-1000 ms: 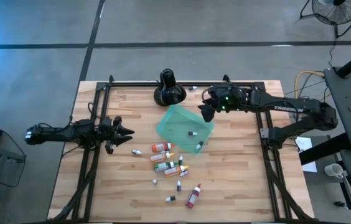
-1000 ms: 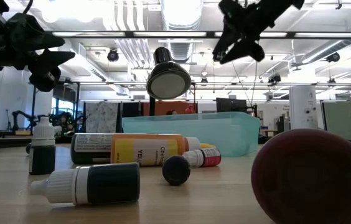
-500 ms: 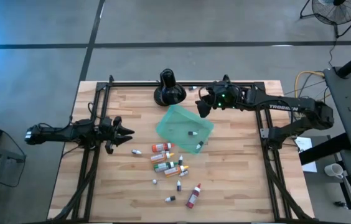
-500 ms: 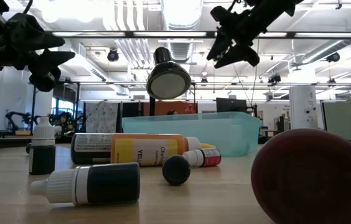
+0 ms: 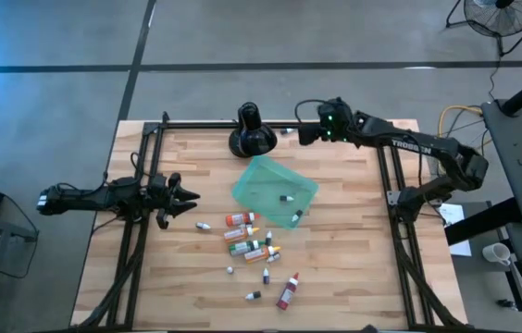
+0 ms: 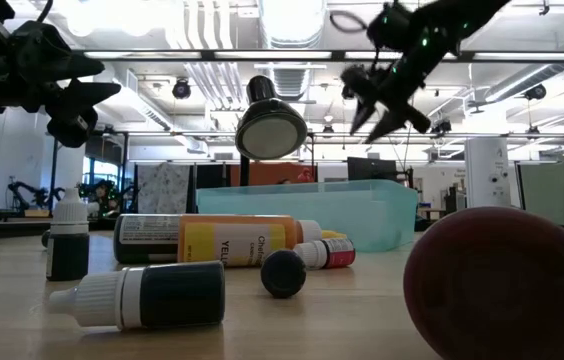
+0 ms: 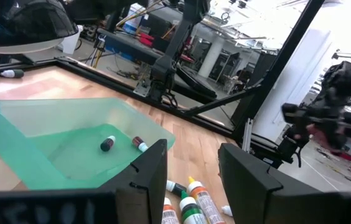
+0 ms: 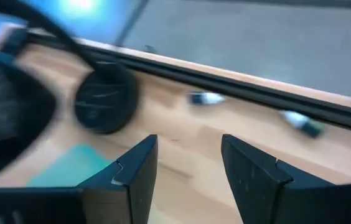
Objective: Pick & Place food coloring
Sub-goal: Put the small green food coloring bottle into the green bin
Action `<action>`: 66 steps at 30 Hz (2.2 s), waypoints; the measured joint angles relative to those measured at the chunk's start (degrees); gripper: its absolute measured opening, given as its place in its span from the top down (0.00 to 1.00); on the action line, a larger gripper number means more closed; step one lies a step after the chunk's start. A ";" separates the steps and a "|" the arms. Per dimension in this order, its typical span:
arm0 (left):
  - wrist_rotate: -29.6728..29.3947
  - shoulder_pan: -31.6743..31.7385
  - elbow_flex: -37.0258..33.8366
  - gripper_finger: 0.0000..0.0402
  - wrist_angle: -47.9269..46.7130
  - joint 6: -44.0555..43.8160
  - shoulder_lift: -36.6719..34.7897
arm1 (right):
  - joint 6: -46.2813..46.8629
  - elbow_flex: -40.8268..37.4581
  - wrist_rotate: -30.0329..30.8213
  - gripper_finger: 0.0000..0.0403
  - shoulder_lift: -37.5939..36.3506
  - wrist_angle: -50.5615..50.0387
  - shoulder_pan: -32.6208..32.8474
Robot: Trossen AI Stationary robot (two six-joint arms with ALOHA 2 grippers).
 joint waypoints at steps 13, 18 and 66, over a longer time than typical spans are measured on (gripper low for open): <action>0.02 -0.01 -0.02 0.71 0.00 0.02 0.02 | -4.20 1.58 -2.71 0.58 16.52 -4.32 -6.09; 0.00 -0.04 -0.02 0.71 0.00 0.02 0.00 | -12.61 7.66 -0.17 0.58 22.80 -7.03 -8.31; 0.02 0.00 -0.02 0.71 0.00 0.00 0.02 | -51.57 31.23 0.44 0.91 42.59 -35.44 -16.16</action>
